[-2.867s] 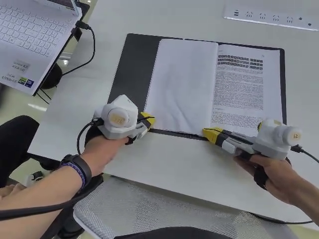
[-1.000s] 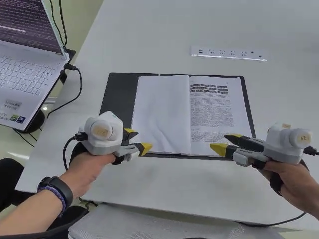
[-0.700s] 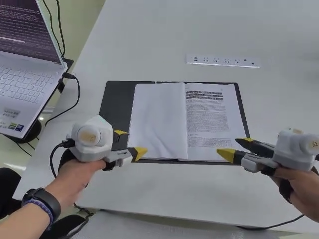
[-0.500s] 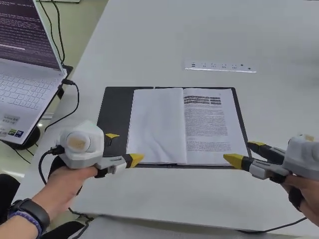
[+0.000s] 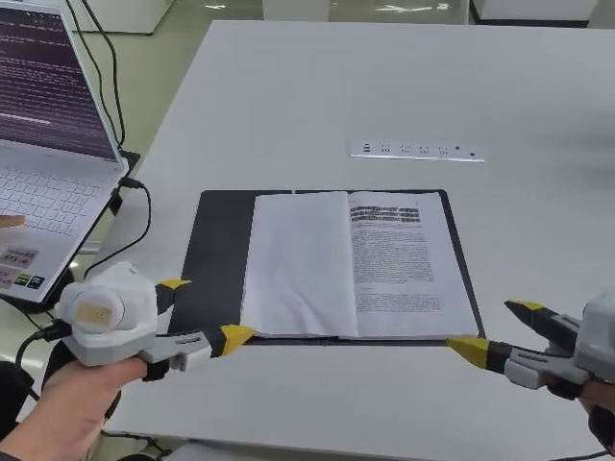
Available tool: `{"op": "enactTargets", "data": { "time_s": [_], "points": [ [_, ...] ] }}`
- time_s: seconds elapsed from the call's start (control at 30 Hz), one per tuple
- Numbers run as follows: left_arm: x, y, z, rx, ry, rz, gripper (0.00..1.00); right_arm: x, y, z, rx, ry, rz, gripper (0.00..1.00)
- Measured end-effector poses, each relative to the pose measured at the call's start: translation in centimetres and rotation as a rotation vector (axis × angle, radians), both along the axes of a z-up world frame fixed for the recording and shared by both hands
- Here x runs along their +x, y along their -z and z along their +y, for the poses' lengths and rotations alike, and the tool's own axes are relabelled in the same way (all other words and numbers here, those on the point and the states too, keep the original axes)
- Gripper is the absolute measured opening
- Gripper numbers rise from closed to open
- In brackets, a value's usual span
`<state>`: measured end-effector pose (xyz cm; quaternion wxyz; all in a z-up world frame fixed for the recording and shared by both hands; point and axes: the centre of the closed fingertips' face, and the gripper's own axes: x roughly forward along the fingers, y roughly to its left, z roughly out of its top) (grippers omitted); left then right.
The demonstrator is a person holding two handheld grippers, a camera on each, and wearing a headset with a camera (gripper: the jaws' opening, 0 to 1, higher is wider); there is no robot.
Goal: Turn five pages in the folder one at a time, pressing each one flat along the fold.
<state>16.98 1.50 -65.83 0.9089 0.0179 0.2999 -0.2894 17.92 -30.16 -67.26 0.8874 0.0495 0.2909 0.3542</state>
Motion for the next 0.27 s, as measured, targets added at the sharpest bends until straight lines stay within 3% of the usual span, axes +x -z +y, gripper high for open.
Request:
{"op": "enactTargets", "data": {
  "time_s": [0.27],
  "points": [
    [-1.07,-0.22,0.14,-0.001,-0.018,-0.001,0.73,-1.05,-0.18,-0.06,-0.026,0.002,-0.004,0.88]
  ]
}}
